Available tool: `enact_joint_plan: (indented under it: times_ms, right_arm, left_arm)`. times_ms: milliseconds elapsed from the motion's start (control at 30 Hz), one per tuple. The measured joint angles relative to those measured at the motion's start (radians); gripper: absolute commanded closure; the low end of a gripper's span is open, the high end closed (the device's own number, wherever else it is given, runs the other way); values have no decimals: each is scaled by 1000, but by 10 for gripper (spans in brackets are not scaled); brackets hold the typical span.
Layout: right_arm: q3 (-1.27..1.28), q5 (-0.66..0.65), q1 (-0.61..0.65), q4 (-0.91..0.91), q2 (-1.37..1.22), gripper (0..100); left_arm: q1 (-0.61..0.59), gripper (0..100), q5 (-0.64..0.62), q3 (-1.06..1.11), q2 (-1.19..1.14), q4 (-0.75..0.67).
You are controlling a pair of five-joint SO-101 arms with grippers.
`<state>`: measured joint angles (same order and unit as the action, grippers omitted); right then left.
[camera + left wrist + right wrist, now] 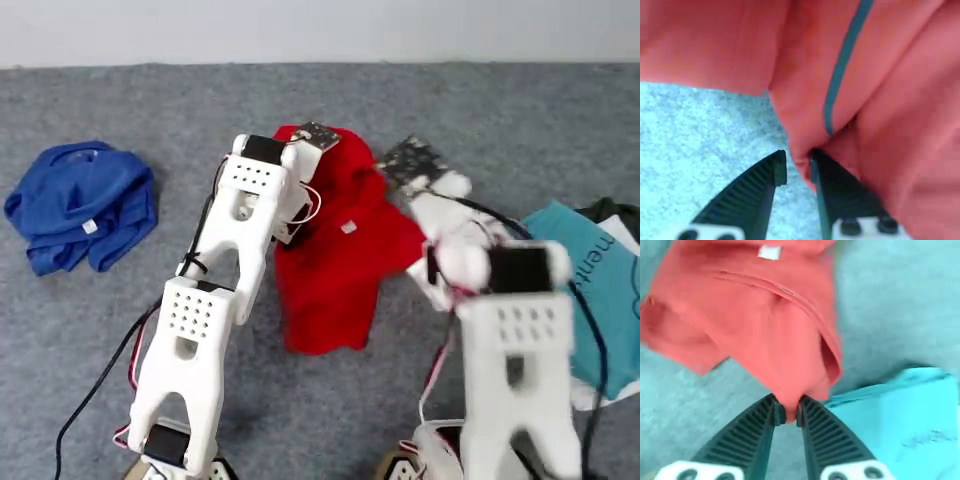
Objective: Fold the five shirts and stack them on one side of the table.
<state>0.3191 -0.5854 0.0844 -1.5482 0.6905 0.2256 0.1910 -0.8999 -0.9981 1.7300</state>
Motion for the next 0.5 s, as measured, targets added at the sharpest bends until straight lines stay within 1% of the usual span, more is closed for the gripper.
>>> enact_joint_plan:
  times_ms: [167, 300, 500]
  right_arm:
    - [-6, 66, -86, 0, 137, 988]
    - [-6, 87, -112, 0, 157, 988]
    - [-6, 91, -112, 0, 157, 988]
  left_arm:
    - [0, 910, 0, 0, 75, 2]
    - [0, 906, 2, 5, 192, 2]
    - [0, 815, 3, 5, 350, 3]
